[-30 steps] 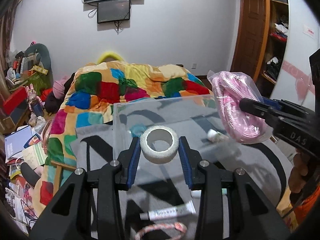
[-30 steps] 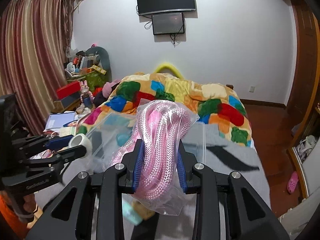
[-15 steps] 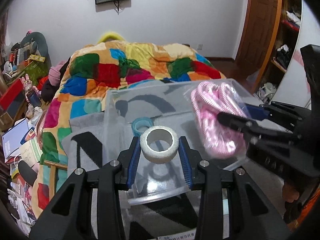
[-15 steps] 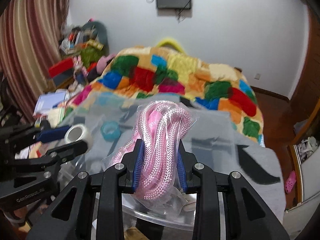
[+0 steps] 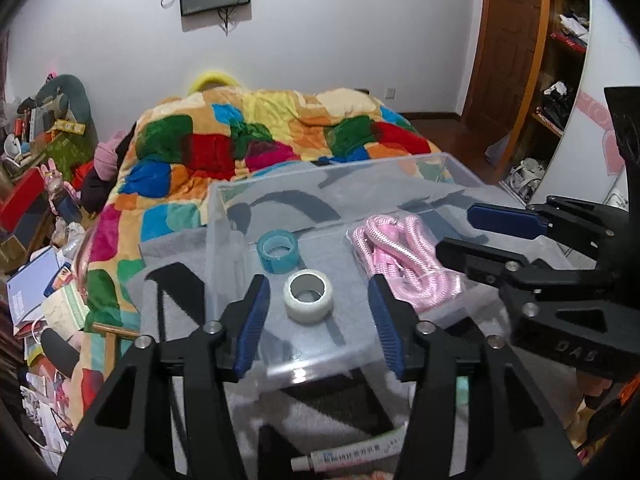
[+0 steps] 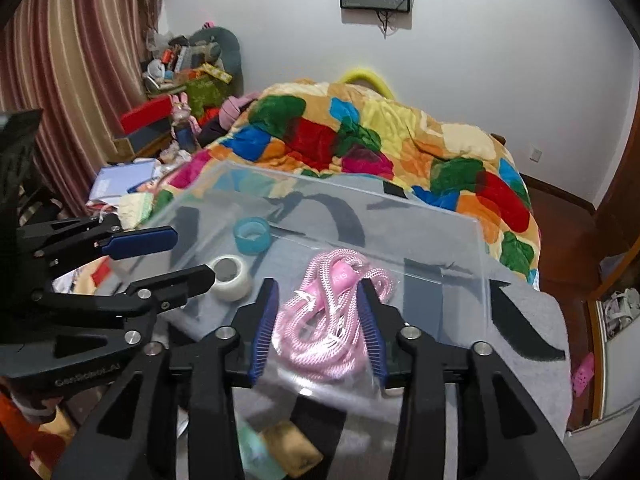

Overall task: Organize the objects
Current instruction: 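Carry the white tape roll into the box with the left tool while the right carries the rope bag, then carry the braided bracelet into the box with the left tool while the right carries the soap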

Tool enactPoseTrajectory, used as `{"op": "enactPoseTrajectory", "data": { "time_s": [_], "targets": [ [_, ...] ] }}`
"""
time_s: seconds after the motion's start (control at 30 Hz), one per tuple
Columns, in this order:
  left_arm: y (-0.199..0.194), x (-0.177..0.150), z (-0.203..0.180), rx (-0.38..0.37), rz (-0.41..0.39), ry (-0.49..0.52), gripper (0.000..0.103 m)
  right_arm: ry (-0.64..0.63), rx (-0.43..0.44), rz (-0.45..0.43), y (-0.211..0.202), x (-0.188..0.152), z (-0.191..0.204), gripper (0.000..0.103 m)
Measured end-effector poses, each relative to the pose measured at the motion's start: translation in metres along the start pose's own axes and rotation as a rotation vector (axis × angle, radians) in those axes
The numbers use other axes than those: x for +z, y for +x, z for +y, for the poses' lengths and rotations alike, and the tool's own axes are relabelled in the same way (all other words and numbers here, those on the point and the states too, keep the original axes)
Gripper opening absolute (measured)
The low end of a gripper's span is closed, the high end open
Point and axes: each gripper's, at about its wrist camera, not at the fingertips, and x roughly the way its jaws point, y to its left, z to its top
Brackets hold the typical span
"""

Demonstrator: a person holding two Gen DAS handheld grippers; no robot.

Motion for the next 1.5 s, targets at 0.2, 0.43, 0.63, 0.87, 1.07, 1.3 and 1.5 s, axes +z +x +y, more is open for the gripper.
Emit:
{"op": "enactPoseTrajectory", "data": {
  "time_s": [0.2, 0.43, 0.63, 0.87, 1.07, 1.3, 1.5],
  "targets": [
    [-0.040, -0.017, 0.001, 0.016, -0.063, 0.016, 0.067, -0.015, 0.018, -0.048, -0.037, -0.015, 0.004, 0.041],
    [-0.049, -0.058, 0.013, 0.014, -0.008, -0.013, 0.067, 0.000, 0.032, -0.021, -0.049, -0.048, 0.000, 0.041],
    [-0.042, -0.094, 0.011, -0.038, 0.059, -0.068, 0.067, 0.024, 0.058, 0.069, -0.029, -0.078, -0.005, 0.041],
    [-0.040, -0.115, -0.020, -0.061, 0.083, -0.024, 0.067, 0.021, 0.085, 0.132, -0.005, -0.085, 0.000, 0.041],
    [-0.025, -0.121, -0.035, -0.065, 0.114, 0.003, 0.059, 0.007, 0.089, 0.144, 0.005, -0.083, 0.003, 0.040],
    [-0.026, -0.124, -0.033, -0.046, 0.074, -0.029, 0.018, -0.016, 0.064, 0.145, 0.003, -0.092, 0.007, 0.022],
    [-0.039, -0.128, -0.024, -0.039, 0.053, -0.052, 0.011, 0.000, 0.058, 0.112, -0.014, -0.098, 0.003, 0.022]
  ]
}}
